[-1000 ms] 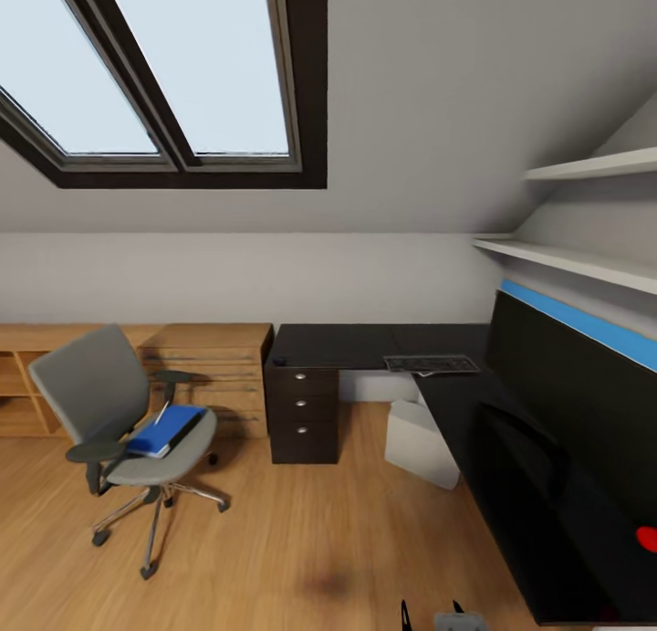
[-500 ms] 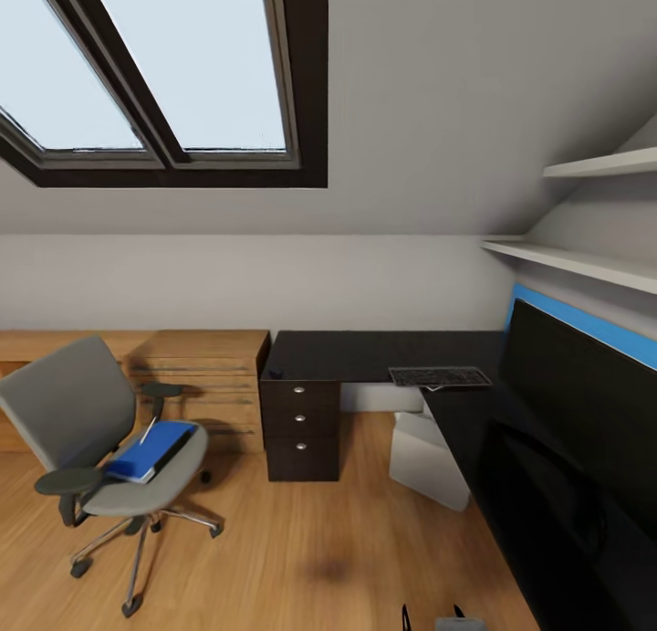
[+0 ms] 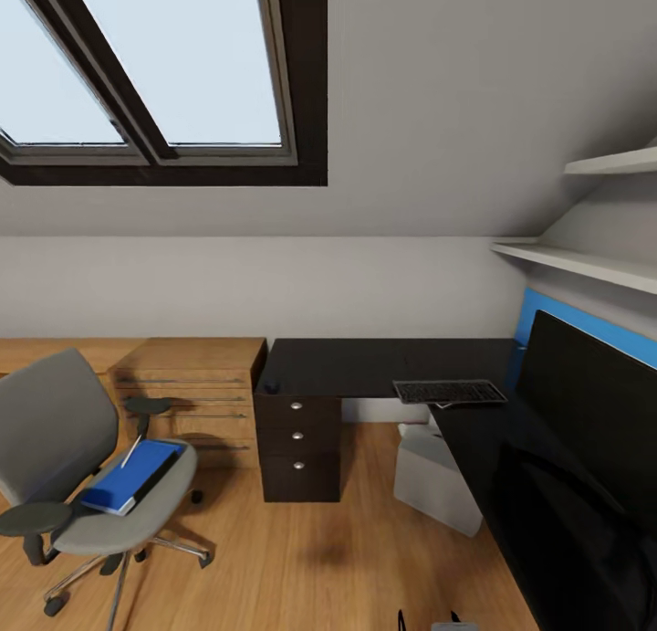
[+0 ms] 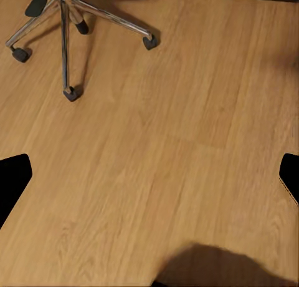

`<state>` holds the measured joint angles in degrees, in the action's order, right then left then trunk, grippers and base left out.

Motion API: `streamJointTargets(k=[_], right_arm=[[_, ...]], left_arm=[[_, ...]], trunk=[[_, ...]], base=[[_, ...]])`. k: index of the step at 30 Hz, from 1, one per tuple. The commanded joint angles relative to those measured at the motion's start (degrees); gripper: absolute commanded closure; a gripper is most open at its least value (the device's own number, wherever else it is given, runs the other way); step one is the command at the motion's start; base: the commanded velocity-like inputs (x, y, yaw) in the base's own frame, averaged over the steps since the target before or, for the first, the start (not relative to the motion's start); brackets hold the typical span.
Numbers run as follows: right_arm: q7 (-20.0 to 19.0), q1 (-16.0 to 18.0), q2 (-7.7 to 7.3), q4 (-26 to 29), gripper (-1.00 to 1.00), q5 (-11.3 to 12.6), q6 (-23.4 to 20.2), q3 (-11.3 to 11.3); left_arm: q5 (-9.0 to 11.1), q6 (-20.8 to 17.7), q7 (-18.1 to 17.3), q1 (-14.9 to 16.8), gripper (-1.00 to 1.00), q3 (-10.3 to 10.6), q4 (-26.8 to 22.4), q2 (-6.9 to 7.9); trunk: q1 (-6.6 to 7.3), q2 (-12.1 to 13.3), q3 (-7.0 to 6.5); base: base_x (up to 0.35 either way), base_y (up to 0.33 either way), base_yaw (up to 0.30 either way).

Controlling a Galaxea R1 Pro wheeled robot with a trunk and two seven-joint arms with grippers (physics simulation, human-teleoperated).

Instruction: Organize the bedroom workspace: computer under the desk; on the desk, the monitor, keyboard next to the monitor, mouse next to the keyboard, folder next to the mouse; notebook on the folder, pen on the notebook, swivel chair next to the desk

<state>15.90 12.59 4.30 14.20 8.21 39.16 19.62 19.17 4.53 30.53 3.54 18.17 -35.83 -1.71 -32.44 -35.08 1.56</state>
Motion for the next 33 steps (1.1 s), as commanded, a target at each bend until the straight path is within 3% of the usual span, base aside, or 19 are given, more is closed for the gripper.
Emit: streamJointTargets(k=[1, 24, 30, 33], right_arm=[[0.19, 0.07, 0.23, -0.05, -1.00, 0.63, 0.25, 0.46], [0.19, 0.07, 0.39, -0.14, -1.00, 0.58, 0.16, 0.42], [0.19, 0.07, 0.36, -0.14, -1.00, 0.61, 0.29, 0.40], [0.19, 0.07, 0.36, -0.14, -1.00, 0.61, 0.34, 0.37]], left_arm=[[0.60, 0.40, 0.28, 0.09, -1.00, 0.37, 0.05, 0.06], [0.56, 0.40, 0.24, 0.07, -1.00, 0.37, 0.00, 0.04], [0.53, 0.55, 0.24, 0.07, -1.00, 0.51, -0.49, 0.02], [0.52, 3.47, 0.26, 0.07, -1.00, 0.53, -0.68, -0.02]], trunk=[[-0.05, -0.08, 0.11], [-0.05, -0.08, 0.04], [-0.05, -0.08, 0.04], [0.61, 1.12, -0.50]], base=[[0.331, 0.000, 0.000], [0.330, 0.037, -0.032], [0.113, 0.005, 0.000], [0.009, 0.000, 0.000]])
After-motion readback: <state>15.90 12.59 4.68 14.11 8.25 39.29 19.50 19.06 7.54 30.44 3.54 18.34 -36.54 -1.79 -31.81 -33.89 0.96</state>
